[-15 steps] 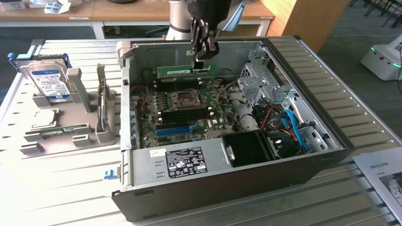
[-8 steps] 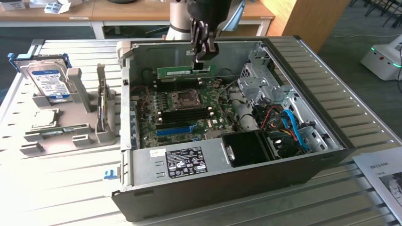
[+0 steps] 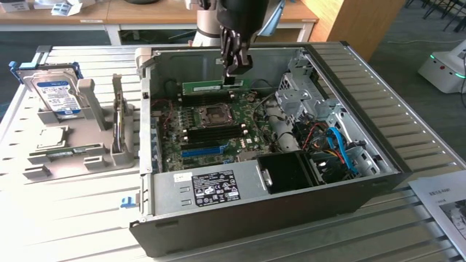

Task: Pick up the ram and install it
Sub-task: 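Pick up the ram and move it above insertion slot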

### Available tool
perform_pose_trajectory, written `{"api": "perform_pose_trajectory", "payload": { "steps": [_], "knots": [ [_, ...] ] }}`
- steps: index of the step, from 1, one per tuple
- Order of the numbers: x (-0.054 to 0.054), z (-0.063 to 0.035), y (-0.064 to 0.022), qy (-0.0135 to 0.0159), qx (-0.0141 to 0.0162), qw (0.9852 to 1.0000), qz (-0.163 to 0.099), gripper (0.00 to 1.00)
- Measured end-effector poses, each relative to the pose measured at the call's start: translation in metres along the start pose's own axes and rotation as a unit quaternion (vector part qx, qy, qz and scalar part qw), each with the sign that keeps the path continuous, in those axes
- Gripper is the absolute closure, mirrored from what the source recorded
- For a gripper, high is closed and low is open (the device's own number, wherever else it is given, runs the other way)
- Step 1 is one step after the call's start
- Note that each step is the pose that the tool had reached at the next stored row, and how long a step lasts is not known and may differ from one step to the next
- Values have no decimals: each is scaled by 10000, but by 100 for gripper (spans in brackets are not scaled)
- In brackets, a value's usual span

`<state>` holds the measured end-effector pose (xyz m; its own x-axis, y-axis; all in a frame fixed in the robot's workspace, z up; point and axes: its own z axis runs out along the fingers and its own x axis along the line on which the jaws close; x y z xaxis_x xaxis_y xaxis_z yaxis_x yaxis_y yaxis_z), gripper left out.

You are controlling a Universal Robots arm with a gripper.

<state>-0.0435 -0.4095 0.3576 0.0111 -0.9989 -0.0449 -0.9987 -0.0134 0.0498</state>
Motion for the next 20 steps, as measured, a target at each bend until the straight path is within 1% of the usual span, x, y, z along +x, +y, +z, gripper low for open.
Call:
{"api": "perform_pose_trajectory", "payload": {
  "steps": [9,15,20],
  "knots": [
    [3,78,-4,0,0,10000,0,88],
    [4,79,-5,0,0,10000,1,88],
    [4,78,-34,0,0,10000,0,88]
  ]
}}
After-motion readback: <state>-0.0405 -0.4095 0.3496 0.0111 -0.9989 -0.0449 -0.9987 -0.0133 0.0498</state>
